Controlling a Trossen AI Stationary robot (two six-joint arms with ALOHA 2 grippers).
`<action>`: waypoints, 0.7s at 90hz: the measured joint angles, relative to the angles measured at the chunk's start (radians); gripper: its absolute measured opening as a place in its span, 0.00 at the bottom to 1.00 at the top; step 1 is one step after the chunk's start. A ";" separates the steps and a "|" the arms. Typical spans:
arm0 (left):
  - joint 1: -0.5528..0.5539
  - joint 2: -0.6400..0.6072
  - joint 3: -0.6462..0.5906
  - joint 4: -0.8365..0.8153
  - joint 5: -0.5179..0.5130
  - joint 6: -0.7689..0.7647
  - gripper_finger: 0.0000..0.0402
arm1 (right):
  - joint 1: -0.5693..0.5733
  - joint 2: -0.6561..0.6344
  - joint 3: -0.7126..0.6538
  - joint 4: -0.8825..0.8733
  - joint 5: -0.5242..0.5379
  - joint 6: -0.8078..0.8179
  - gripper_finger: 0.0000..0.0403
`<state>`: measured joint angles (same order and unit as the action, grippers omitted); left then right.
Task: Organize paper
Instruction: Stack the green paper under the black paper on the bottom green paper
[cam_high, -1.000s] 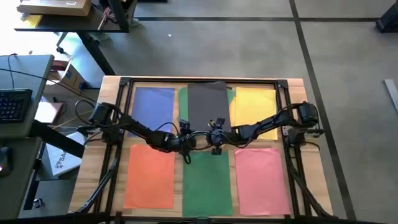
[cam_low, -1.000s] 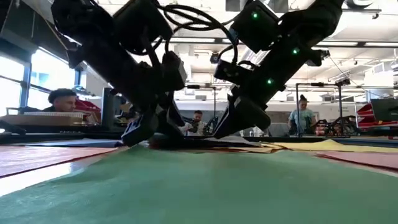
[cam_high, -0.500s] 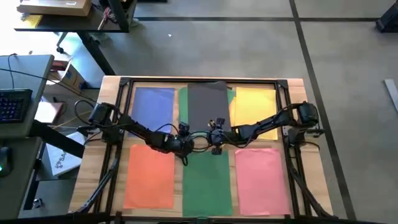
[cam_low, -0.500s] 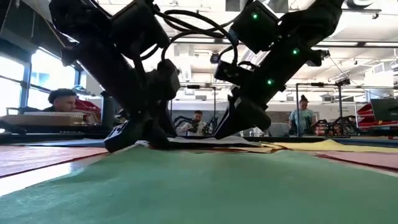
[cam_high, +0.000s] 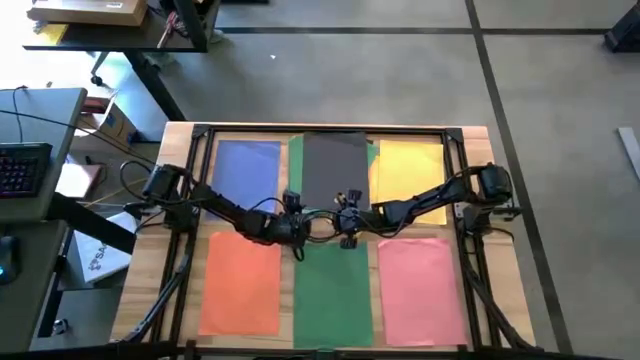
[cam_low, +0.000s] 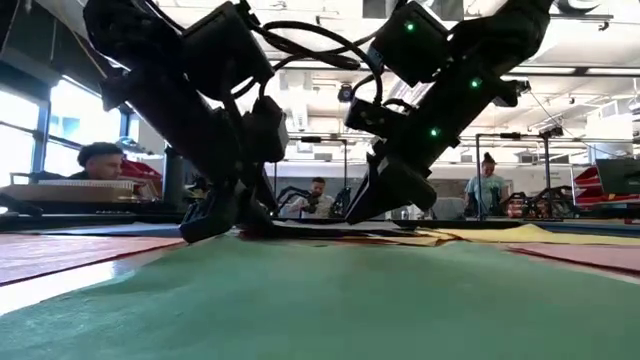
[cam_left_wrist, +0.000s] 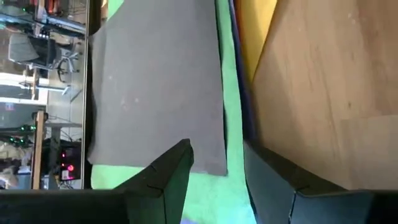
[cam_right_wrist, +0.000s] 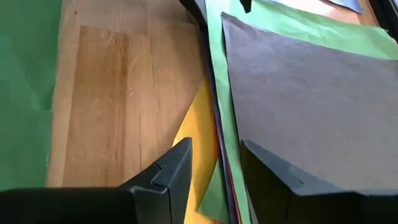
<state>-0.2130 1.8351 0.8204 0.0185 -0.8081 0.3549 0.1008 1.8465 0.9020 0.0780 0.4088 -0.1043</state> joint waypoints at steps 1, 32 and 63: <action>-0.001 0.000 0.000 0.000 -0.001 0.003 0.34 | 0.000 0.000 0.000 0.000 0.000 0.000 0.30; -0.007 0.000 0.000 -0.026 -0.019 0.015 0.34 | 0.000 0.000 0.000 0.000 0.000 0.021 0.30; -0.005 -0.002 0.000 -0.057 -0.107 0.016 0.34 | 0.000 0.000 0.000 0.000 0.000 0.019 0.30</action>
<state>-0.2177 1.8336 0.8200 -0.0386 -0.9150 0.3710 0.1009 1.8465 0.9020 0.0780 0.4088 -0.0856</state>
